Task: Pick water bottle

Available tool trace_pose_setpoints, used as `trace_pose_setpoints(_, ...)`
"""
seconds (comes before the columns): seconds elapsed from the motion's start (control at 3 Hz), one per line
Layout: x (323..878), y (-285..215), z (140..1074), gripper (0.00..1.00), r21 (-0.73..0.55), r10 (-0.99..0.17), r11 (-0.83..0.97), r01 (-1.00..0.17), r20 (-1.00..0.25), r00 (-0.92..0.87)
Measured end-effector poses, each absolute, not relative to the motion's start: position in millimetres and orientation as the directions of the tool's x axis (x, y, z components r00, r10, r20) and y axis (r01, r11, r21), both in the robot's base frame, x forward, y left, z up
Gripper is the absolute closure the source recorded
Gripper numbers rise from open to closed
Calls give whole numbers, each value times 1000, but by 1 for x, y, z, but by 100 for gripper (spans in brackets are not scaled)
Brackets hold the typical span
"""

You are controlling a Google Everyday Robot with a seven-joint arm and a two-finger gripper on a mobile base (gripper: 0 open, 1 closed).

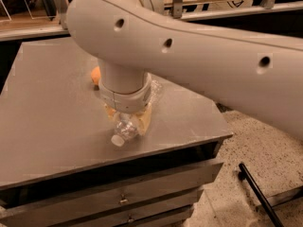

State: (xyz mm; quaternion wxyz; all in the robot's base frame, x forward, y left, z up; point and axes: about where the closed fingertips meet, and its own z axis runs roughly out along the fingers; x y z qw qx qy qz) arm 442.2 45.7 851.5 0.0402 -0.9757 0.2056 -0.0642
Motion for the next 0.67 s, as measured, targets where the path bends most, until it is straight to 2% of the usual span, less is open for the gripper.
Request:
trace_pose_setpoints(0.33,444,35,889,100,-166,-403,-911,-378,151,903)
trace_pose_setpoints(0.67,444,35,889,100,-166,-403,-911,-378,151,903)
